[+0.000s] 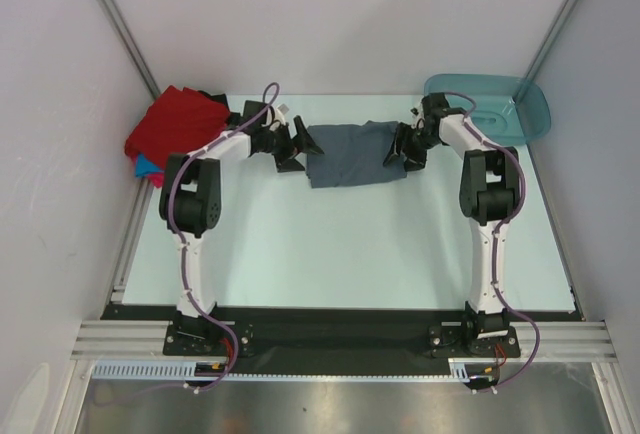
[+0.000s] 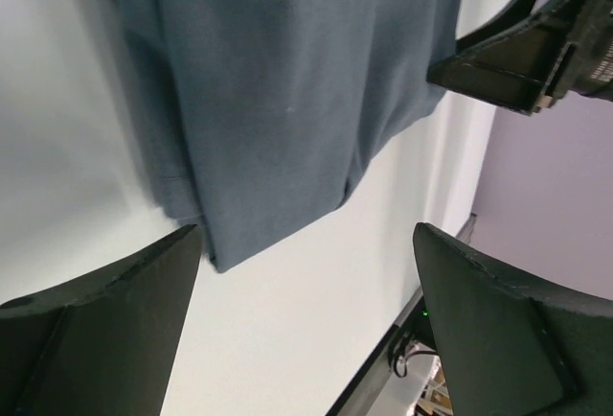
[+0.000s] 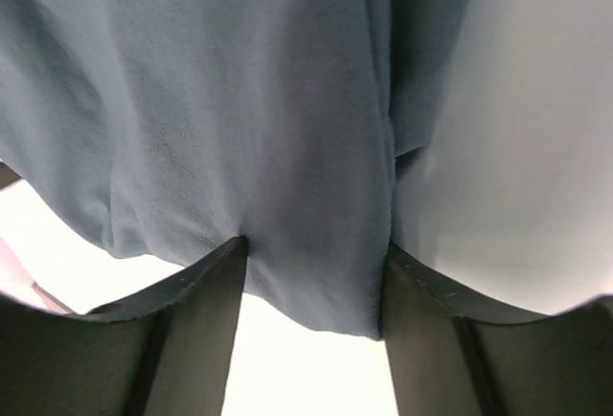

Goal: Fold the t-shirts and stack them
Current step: Fold the tshirt

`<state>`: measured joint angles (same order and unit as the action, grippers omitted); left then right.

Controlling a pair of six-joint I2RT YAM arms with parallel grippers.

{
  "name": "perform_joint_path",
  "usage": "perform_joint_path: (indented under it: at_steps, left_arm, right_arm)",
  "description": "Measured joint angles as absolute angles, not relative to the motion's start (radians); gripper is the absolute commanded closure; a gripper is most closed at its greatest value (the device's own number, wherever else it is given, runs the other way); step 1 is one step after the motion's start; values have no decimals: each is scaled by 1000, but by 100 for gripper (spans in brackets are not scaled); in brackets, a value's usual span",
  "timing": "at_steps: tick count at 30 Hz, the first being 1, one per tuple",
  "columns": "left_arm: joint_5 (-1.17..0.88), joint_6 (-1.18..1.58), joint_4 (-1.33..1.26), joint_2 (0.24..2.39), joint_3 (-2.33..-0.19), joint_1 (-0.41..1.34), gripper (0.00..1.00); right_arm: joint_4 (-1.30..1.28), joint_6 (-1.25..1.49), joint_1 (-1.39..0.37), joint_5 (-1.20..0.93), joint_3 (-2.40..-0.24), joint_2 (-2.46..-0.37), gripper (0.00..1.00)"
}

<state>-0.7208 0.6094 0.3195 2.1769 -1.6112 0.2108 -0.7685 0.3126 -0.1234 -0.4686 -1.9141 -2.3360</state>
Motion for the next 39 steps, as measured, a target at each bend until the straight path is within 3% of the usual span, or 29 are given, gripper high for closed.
perform_joint_path:
  at_steps: [9, 14, 16, 20, 23, 39]
  left_arm:
    - [-790, 674, 239, 2199, -1574, 262, 30]
    - [-793, 683, 233, 2209, -1513, 279, 60]
    - [-787, 674, 245, 2209, -1490, 280, 62]
    - [-757, 646, 295, 2209, -1467, 279, 80]
    - [-735, 620, 328, 2207, -1446, 279, 84]
    - [-630, 490, 474, 1942, -1290, 279, 82]
  right_arm:
    - [-703, 325, -113, -504, -1822, -2302, 55]
    - [-686, 324, -117, -512, -1759, -2274, 69]
    - [-680, 324, -119, -516, -1734, -2263, 74]
    - [-675, 321, -125, -516, -1672, -2228, 81]
    - [-675, 321, -129, -518, -1626, -2199, 85]
    - [-839, 310, -184, -450, -1267, -1823, 89]
